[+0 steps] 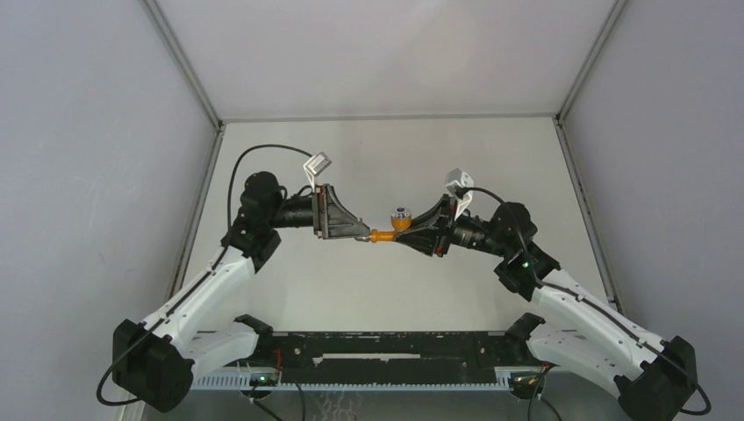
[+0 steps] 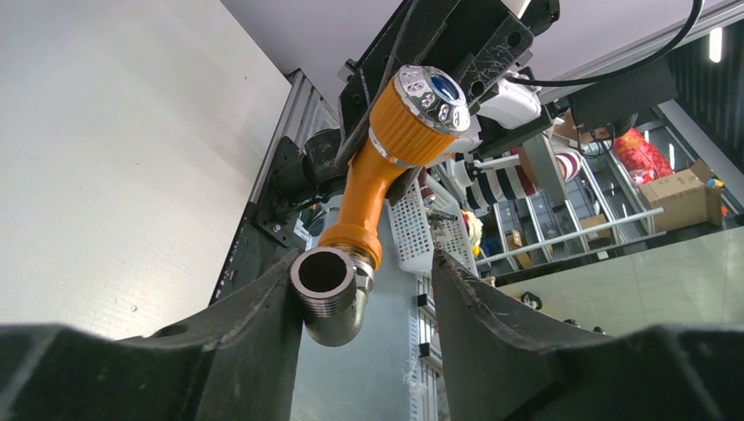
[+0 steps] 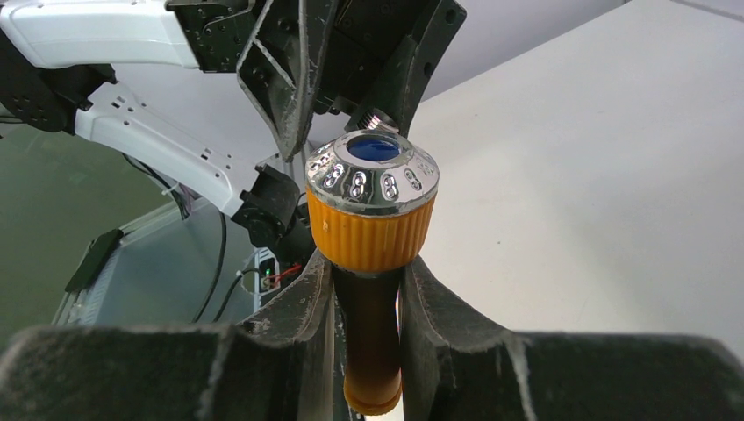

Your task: Install the water faucets

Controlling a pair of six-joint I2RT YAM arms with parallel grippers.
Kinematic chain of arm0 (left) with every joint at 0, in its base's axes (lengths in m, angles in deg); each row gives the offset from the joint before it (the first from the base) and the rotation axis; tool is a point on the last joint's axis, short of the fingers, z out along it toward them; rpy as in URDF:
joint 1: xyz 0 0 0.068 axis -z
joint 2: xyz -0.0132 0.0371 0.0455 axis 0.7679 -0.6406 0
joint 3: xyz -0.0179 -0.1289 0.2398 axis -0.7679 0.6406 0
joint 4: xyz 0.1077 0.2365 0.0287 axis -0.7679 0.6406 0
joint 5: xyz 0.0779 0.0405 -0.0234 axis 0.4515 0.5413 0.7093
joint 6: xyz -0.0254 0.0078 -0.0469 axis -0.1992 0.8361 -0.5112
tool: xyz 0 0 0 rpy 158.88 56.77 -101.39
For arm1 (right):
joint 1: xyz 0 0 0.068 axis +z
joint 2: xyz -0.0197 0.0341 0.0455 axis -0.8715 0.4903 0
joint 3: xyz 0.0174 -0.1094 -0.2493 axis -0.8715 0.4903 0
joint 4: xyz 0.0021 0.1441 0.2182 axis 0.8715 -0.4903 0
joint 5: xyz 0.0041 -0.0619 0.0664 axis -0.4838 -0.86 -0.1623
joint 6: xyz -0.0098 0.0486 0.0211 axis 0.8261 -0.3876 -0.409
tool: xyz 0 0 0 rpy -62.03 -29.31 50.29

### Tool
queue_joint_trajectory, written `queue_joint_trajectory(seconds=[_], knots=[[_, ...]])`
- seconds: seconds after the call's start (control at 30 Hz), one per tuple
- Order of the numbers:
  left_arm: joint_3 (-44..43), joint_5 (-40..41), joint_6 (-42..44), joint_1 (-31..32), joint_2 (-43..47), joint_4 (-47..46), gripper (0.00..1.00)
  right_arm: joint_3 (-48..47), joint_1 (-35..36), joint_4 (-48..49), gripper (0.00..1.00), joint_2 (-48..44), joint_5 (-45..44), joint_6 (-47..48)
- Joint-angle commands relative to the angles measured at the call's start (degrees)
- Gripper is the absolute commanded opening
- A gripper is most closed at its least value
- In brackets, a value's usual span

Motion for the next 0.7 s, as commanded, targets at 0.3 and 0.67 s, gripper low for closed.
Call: queue_joint_trajectory(seconds=[0.3,0.67], knots=[[-1.5,-3.1,1.5,-0.1,2.0,-1.8,0.54,-0.3,-1.7,4.2,0.00,0.3,-2.7,-2.3],[-1.2,-4.6,1.9,-0.1,2.4,-1.8,0.62,-0.3,-1.9,4.6,0.00,0.6,-3.4,-2.9]])
